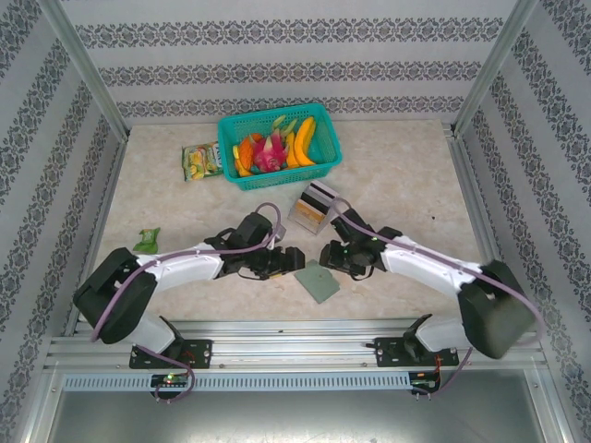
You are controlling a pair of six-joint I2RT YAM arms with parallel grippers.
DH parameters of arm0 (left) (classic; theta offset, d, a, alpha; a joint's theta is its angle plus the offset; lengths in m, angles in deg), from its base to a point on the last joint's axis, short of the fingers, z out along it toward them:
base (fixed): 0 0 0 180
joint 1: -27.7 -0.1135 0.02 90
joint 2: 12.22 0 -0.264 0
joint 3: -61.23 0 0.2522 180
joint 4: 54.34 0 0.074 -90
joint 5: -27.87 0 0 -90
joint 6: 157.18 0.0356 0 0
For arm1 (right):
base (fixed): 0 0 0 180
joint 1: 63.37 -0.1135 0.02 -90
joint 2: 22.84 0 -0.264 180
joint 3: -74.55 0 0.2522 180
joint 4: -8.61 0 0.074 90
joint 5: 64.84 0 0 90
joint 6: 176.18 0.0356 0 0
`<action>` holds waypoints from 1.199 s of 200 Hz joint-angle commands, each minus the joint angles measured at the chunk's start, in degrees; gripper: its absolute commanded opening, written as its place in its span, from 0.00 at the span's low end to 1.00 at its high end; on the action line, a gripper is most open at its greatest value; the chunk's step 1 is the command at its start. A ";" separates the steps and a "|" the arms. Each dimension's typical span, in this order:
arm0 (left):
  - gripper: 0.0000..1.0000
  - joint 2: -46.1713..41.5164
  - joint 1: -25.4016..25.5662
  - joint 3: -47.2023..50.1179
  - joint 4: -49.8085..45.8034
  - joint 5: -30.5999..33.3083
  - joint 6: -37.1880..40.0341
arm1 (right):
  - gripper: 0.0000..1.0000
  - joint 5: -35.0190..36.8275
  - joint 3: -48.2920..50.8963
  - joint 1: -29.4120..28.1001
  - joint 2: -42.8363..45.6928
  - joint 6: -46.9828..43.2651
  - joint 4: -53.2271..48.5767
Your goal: Put the credit cards into the card holder
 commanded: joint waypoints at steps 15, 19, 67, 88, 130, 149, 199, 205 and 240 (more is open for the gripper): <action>0.78 3.96 1.94 -1.04 3.81 -1.72 -1.90 | 0.43 -3.36 6.17 4.56 2.12 -0.55 4.63; 0.78 4.40 1.99 -1.14 4.00 -1.81 -1.56 | 0.43 -3.27 6.31 4.60 1.96 -0.69 4.75; 0.73 9.36 2.20 -2.20 8.02 -4.23 -3.33 | 0.42 -7.48 6.93 3.07 -1.63 -1.85 8.17; 0.70 10.74 2.33 -2.88 9.36 -4.26 -3.37 | 0.43 -7.50 6.38 0.81 -3.86 -1.32 8.84; 0.61 10.70 2.20 -3.54 10.05 0.27 -3.37 | 0.36 -7.81 6.10 -3.68 -7.50 1.70 12.47; 0.50 10.84 1.88 -4.81 7.83 2.99 -2.98 | 0.31 -8.61 4.37 -4.76 -9.53 2.70 14.03; 0.37 9.83 -0.08 -4.22 6.19 6.49 -1.90 | 0.33 -5.90 -2.48 -8.03 -13.18 2.68 8.57; 0.35 9.43 -0.17 -3.74 6.66 6.75 -1.99 | 0.33 -5.65 -2.42 -8.00 -13.16 2.56 8.35; 0.31 6.89 -0.29 -3.51 6.35 6.16 -0.65 | 0.35 -4.70 -2.94 -6.82 -12.70 1.26 5.81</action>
